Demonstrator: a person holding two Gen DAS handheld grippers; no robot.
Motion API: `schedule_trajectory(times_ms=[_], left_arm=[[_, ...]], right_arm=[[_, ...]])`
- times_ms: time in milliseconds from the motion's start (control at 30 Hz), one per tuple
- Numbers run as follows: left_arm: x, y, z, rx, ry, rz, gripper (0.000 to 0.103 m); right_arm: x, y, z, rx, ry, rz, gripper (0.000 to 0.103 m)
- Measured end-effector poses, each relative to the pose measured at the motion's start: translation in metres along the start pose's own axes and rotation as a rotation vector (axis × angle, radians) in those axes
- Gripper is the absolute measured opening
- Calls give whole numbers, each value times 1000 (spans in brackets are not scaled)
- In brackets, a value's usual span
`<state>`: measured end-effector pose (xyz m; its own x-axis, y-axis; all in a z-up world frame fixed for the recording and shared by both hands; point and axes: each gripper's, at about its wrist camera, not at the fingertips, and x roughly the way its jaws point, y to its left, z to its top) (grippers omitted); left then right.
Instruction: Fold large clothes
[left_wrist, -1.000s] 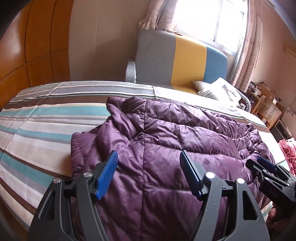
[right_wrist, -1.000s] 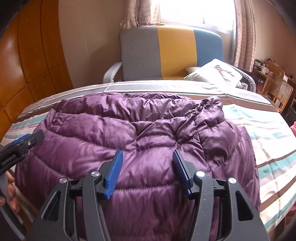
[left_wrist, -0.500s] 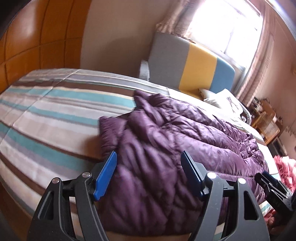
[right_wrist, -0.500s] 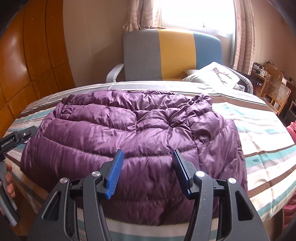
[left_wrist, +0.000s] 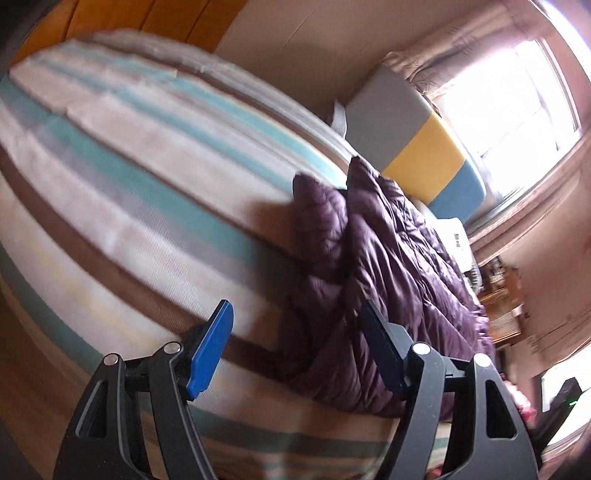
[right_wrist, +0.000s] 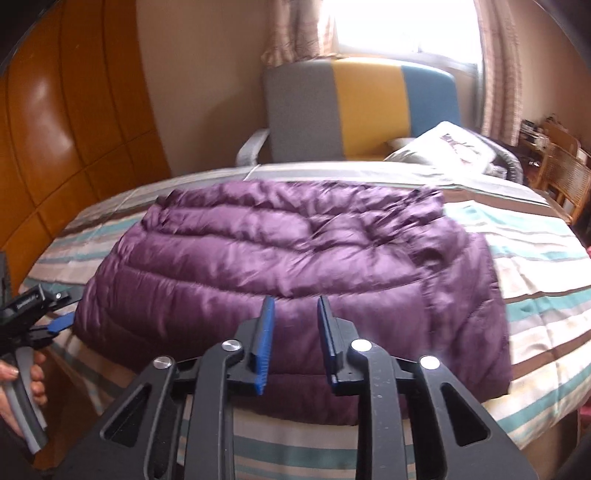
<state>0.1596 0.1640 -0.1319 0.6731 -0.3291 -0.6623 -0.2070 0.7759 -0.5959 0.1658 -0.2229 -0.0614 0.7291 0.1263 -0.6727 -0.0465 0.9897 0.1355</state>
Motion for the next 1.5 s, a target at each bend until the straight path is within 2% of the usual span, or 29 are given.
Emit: schedule_trajectory(times_ms=[100,200,300,467,533,700,800,867,967,1267,1500], left_arm=[[6,1,-7,-18,22,-58,70],[9,1,-12,-53,28,-98,70],[13,3,-13,-88,29,-123,70],[21,3,-18,-105,47,-167,69],[26,1,-17,-108,57,-184,68],[38,-3,-16,-124,79,-235,53],[40,0,-15,-132,89,-265,40],[39,-6,-14,-100,84,-285,26],[35,-16,-11,-60,71,-314,18],[9,-64,2,61,26,-445,15],[2,-125,0,206,57,-585,13]], right_arm=[[8,2,-6,1,30,-2,19],[-5,8,3,-10,-25,2,19],[-11,18,16,-16,-50,56,19],[19,38,4,-40,46,80,19],[25,43,1,-55,56,68,18],[44,42,-6,-58,119,56,16],[52,46,-12,-97,127,31,16],[55,43,-14,-80,126,38,16],[57,40,-17,-64,120,50,16],[56,34,-22,-41,103,68,16],[51,19,-23,-21,98,85,16]])
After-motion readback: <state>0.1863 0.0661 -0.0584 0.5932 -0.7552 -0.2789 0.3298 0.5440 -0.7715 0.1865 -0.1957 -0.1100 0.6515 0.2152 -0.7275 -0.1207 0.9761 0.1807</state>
